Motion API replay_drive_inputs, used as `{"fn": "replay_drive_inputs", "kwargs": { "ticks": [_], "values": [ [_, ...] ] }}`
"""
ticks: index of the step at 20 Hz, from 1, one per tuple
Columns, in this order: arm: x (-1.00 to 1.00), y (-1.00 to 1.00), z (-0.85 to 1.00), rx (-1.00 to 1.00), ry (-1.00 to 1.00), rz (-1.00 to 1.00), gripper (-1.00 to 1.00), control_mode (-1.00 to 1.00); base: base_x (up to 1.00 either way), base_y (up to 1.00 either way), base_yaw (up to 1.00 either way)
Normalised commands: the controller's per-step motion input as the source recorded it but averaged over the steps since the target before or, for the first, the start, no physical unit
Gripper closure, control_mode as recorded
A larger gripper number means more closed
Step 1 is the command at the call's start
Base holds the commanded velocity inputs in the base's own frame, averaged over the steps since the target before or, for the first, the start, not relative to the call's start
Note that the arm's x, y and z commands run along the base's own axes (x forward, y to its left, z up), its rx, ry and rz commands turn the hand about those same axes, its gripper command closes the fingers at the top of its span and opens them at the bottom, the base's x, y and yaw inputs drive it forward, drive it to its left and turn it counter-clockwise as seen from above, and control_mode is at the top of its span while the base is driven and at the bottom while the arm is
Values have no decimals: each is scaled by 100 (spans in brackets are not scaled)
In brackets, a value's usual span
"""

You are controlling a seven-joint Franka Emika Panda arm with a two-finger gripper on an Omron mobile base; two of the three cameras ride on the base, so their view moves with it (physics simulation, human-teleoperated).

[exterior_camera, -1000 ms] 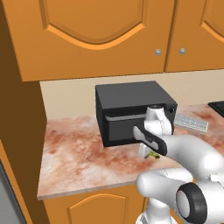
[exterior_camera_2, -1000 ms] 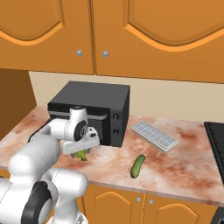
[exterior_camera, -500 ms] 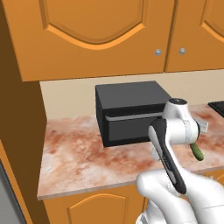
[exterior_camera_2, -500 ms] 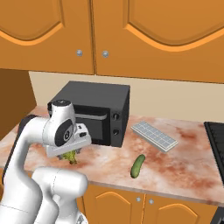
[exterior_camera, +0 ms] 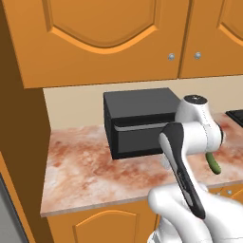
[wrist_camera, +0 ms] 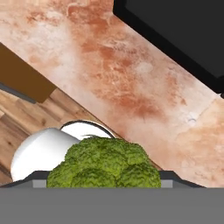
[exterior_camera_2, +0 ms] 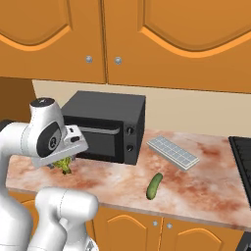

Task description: Place the broccoli and cucumber inside the fridge drawer. Close the drawer after placing the vegetables.

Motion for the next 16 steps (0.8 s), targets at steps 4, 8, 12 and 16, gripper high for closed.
{"fn": "replay_drive_inputs", "kwargs": {
  "ticks": [4,8,12,16],
  "values": [
    [4,1,0,0,3,1,100,-100,0,0,0],
    [-14,0,0,0,-1,0,100,-100,0,0,0],
    [-44,-2,0,0,-3,-1,100,100,-50,-1,-1],
    [0,0,0,0,0,0,100,100,-100,0,0]
  ]
}}
